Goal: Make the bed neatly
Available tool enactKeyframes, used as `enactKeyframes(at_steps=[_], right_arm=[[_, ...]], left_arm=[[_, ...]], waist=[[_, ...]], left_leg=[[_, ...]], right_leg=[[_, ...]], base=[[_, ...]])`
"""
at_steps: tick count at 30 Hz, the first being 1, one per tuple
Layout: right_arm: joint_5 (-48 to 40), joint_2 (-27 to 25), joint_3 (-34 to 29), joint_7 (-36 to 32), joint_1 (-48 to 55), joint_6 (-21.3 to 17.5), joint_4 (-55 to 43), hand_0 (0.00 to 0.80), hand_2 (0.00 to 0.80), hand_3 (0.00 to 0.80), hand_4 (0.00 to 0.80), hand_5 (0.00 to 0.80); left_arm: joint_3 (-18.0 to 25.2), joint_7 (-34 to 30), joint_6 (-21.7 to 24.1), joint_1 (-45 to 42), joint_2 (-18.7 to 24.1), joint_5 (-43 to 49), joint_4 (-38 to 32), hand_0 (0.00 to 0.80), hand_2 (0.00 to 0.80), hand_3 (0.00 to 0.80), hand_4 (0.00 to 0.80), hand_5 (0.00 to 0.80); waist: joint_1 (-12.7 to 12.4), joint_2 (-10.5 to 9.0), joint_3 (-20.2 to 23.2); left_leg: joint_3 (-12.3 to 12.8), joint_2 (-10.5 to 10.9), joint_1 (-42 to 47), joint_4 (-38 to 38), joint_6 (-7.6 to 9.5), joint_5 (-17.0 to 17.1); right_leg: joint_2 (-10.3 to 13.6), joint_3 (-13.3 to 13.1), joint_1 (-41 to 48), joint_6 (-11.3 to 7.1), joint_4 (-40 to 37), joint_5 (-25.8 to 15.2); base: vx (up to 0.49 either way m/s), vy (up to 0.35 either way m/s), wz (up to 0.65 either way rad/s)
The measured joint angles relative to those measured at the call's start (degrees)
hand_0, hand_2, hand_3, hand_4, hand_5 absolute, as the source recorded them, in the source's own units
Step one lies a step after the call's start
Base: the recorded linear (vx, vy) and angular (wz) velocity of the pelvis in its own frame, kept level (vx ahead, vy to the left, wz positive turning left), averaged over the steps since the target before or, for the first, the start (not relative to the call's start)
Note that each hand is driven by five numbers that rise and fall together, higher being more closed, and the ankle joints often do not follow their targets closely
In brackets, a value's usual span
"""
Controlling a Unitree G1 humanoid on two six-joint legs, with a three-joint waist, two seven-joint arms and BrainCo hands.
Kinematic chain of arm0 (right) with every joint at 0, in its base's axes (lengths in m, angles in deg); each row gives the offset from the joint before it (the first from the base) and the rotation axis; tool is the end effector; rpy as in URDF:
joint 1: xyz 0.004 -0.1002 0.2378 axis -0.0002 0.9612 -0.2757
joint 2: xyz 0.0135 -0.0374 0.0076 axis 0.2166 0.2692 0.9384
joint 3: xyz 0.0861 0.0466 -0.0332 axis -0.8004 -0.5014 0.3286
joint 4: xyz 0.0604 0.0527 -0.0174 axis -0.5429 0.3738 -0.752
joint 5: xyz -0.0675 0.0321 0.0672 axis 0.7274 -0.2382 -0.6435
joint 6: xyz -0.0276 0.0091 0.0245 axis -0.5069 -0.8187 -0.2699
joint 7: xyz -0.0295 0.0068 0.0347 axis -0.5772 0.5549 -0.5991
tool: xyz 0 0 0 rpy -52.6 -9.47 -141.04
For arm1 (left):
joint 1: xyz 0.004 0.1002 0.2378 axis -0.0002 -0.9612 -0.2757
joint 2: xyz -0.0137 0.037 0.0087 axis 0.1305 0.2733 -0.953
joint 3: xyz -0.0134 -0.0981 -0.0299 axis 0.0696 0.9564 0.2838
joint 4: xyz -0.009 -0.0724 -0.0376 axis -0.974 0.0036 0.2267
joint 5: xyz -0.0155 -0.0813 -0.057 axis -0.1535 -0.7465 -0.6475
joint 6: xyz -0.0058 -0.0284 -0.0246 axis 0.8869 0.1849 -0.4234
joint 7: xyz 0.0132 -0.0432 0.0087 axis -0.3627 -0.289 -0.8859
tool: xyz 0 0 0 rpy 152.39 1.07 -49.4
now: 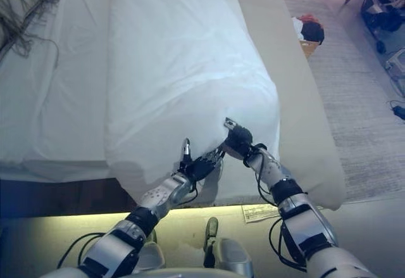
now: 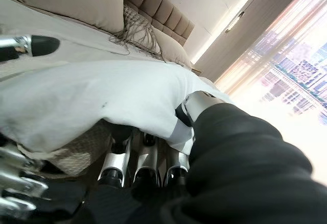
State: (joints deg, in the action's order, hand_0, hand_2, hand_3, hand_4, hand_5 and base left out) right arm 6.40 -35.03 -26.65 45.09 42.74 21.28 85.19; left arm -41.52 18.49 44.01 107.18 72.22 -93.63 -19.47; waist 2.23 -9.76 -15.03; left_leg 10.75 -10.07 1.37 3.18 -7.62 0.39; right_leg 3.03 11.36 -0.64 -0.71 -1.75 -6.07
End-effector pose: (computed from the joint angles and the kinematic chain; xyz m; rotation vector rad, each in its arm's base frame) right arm 0.3005 -0.1457 0.0454 0.8305 0.3957 0.3896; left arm 0.2484 0.0782 -0.0081 -1.6515 0.6771 -0.1978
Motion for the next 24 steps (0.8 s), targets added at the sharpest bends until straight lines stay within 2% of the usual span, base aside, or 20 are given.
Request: enactKeyframes(at_steps=[1,2,3,8,17,18,19,24], right_arm=[[0.0,0.0,0.19,0.0,0.31,0.02,0.0,0.8,0.8,0.8,0.8,0.8],[0.01,-0.01,0.23,0.01,0.58,0.11,0.0,0.8,0.8,0.8,0.8,0.8],[0.02,-0.01,0.23,0.02,0.83,0.34,0.0,0.8,0.8,0.8,0.8,0.8],[0.67,0.07,0.46,1.16,1.47,1.27,-0.1,0.8,0.8,0.8,0.8,0.8],[3.08,0.89,1.15,1.46,3.81,2.55,-0.71,0.8,0.8,0.8,0.8,0.8],[3.36,0.96,1.15,1.53,4.15,2.56,-0.73,0.605,0.605,0.605,0.605,0.605],[3.8,0.97,1.15,1.6,4.51,2.68,-0.74,0.0,0.0,0.0,0.0,0.0],[8.0,0.88,1.14,1.32,5.73,5.36,-0.79,0.0,0.0,0.0,0.0,0.0]], left_arm=[[-0.13,0.0,0.73,0.01,-0.04,0.0,0.0,0.0,0.0,0.0,0.0,0.0],[-0.22,0.01,1.41,0.03,-0.03,-0.01,0.0,0.314,0.314,0.314,0.314,0.314],[-0.27,0.01,2.11,0.03,-0.03,-0.02,0.0,0.787,0.787,0.787,0.787,0.787],[0.24,0.35,5.83,-0.04,0.0,-1.23,0.06,0.8,0.8,0.8,0.8,0.8],[0.78,2.06,9.58,-0.53,-0.28,-1.43,0.31,0.8,0.8,0.8,0.8,0.8],[0.95,2.29,9.6,-0.86,-0.46,-1.42,0.32,0.8,0.8,0.8,0.8,0.8],[1.41,2.54,9.53,-1.3,-0.69,-1.39,0.33,0.8,0.8,0.8,0.8,0.8],[6.13,2.79,9.54,-2.57,-0.45,-0.06,2.12,0.8,0.8,0.8,0.8,0.8]], waist=[[0.08,-0.17,0.36],[0.11,-0.24,0.6],[0.09,-0.23,0.79],[-0.04,0.15,0.97],[-0.25,2.35,1.93],[-0.25,2.53,1.98],[-0.36,2.76,2.12],[-0.49,4.19,2.87]], left_leg=[[0.06,0.01,0.04,-0.05,0.0,0.0],[0.06,0.02,0.06,-0.07,0.0,0.0],[0.07,0.03,0.07,-0.1,0.0,0.0],[0.02,0.08,0.47,-0.2,0.0,0.0],[-1.22,0.16,0.98,-0.78,-0.01,0.05],[-1.55,0.17,1.02,-0.86,-0.01,0.11],[-1.76,0.17,1.1,-0.9,-0.01,0.11],[-2.41,0.3,2.03,-2.15,-0.04,0.57]], right_leg=[[0.01,-0.02,0.01,0.0,-0.01,0.0],[0.01,-0.02,0.01,0.0,-0.01,0.0],[0.02,-0.02,0.01,0.0,-0.01,0.0],[0.09,0.04,0.49,0.0,-0.03,0.01],[0.13,1.26,1.76,-0.01,-0.71,0.03],[0.13,1.61,2.09,0.0,-0.95,0.03],[0.12,1.85,2.45,-0.01,-1.2,0.03],[0.11,2.82,3.71,-0.02,-2.17,0.03]], base=[[0.032,0.024,-0.06],[0.034,0.045,-0.01],[0.042,0.063,0.0],[0.034,0.047,0.01],[0.018,0.02,0.07],[0.026,0.035,0.14],[0.03,0.036,0.13],[0.028,0.045,0.09]])
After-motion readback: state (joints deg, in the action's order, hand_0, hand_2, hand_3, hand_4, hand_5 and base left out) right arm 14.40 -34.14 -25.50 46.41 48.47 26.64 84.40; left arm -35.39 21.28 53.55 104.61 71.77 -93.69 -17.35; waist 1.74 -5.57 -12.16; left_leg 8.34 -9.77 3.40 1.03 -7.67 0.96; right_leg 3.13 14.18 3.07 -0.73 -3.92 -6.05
